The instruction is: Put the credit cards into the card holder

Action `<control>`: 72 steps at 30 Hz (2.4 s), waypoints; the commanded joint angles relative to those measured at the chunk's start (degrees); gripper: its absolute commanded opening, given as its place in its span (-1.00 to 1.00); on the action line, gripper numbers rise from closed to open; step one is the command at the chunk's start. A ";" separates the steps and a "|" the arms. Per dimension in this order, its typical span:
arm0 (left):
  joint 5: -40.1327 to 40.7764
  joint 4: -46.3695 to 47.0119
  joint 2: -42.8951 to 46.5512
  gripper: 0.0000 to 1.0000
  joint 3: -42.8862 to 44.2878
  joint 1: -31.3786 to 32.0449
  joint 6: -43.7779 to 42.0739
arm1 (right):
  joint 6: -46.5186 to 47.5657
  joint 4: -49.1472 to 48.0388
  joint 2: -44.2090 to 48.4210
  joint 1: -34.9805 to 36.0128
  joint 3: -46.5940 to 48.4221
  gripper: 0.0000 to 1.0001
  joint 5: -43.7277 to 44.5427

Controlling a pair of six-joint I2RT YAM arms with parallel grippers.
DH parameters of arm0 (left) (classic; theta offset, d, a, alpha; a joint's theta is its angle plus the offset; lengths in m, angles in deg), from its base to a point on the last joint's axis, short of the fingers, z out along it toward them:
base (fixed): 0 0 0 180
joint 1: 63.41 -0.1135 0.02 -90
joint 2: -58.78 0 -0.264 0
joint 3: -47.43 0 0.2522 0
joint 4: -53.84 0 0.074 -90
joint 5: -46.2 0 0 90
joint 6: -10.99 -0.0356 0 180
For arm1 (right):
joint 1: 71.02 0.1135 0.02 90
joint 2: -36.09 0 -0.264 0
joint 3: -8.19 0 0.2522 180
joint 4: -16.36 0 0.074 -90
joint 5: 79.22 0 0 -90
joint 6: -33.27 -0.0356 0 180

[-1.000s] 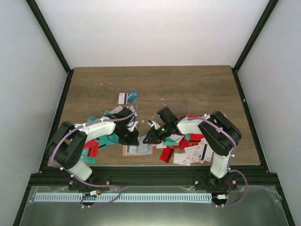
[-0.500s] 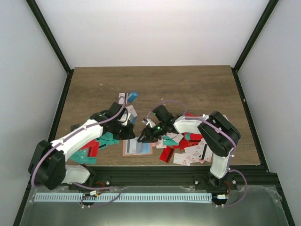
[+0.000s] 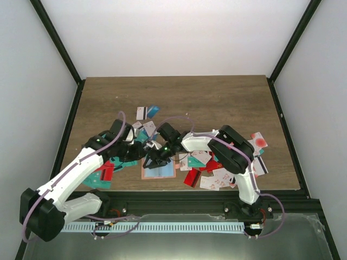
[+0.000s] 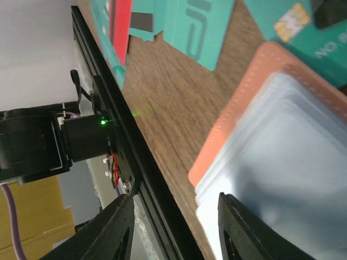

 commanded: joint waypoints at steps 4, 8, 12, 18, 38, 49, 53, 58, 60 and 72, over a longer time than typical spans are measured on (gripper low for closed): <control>0.28 -2.27 2.21 -0.82 -1.11 -0.52 0.69 | 3.61 4.85 6.55 0.33 3.41 -0.02 1.11; -2.67 0.01 1.41 -0.77 -0.27 -0.11 -0.87 | 4.16 7.64 14.10 -0.05 -0.48 0.08 6.25; -4.12 1.72 -2.70 -0.73 1.87 1.04 -3.14 | 2.30 12.39 22.44 -1.58 -6.76 0.22 16.89; -6.16 7.26 -11.51 -0.67 6.51 5.67 -4.62 | -3.36 18.13 37.65 -8.08 -19.52 0.38 29.93; -13.41 12.29 -52.43 -0.59 35.48 14.18 -10.42 | -14.97 7.53 60.35 -34.02 -47.20 0.43 20.34; -15.40 12.94 -60.29 -0.58 39.84 14.47 -11.41 | -13.07 -2.38 54.84 -38.93 -50.16 0.22 14.70; -15.57 12.71 -62.45 -0.59 41.21 14.49 -11.99 | -12.21 -4.43 50.86 -39.39 -50.10 0.17 13.28; -16.40 13.04 -62.99 -0.59 40.30 14.58 -11.83 | -11.30 -7.18 46.87 -39.83 -50.24 0.11 11.44; -17.07 13.12 -63.27 -0.60 40.13 14.84 -11.96 | -11.21 -9.18 45.35 -39.93 -50.44 0.08 10.41; -18.02 14.56 -63.46 -0.61 35.85 16.23 -12.63 | -10.10 -11.98 42.36 -40.55 -49.91 -0.58 8.38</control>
